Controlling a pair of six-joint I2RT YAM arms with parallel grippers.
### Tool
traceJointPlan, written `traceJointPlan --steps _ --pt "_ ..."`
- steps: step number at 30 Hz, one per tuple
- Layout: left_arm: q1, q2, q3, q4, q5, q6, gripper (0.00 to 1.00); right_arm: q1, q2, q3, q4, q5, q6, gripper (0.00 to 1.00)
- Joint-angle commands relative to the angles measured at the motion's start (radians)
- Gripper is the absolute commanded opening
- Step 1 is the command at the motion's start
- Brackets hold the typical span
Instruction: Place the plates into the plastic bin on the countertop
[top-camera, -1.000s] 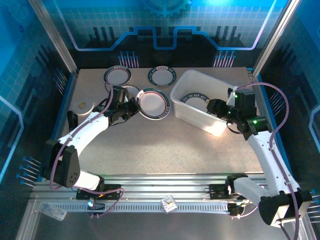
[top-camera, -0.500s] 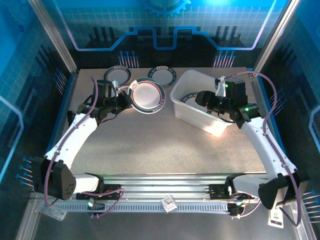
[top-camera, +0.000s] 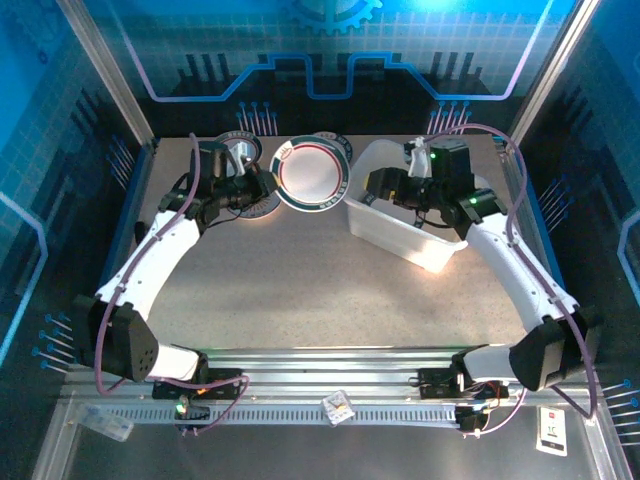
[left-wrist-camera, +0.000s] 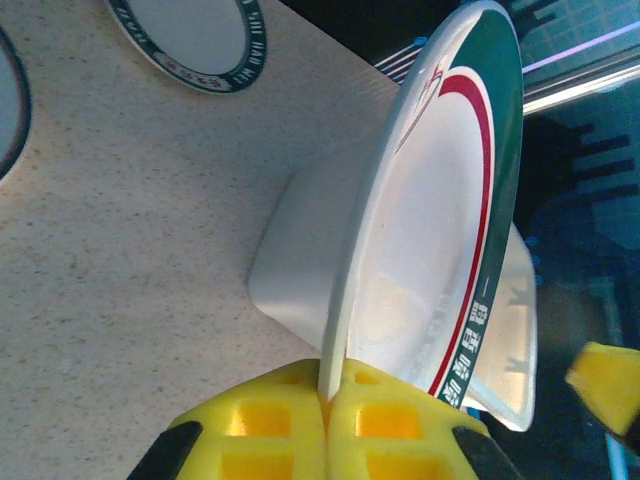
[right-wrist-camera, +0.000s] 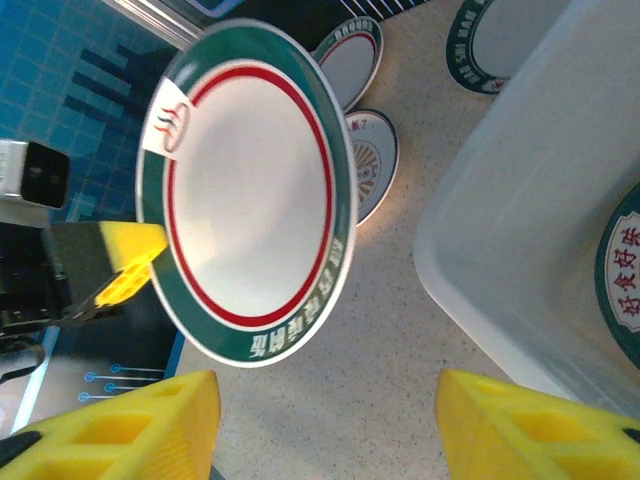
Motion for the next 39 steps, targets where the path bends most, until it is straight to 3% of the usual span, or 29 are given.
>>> traceJointPlan --steps 1,16,24,34,39 --pt "-0.013 -0.007 0.011 0.106 0.073 -0.032 0.00 0.014 0.038 0.028 0.039 -0.017 0.029 0.58" --pt "-0.068 0.014 0.027 0.135 0.106 -0.039 0.00 0.029 0.103 -0.002 0.184 -0.050 0.115 0.48" --pt "-0.082 0.018 0.034 0.135 0.114 -0.040 0.00 0.031 0.090 -0.025 0.194 -0.037 0.128 0.27" --pt "-0.090 0.004 0.035 0.111 0.107 -0.037 0.00 0.031 0.066 -0.058 0.220 -0.036 0.154 0.12" --pt "-0.091 -0.022 0.022 0.077 0.072 -0.025 0.20 0.031 0.018 -0.077 0.208 0.000 0.153 0.07"
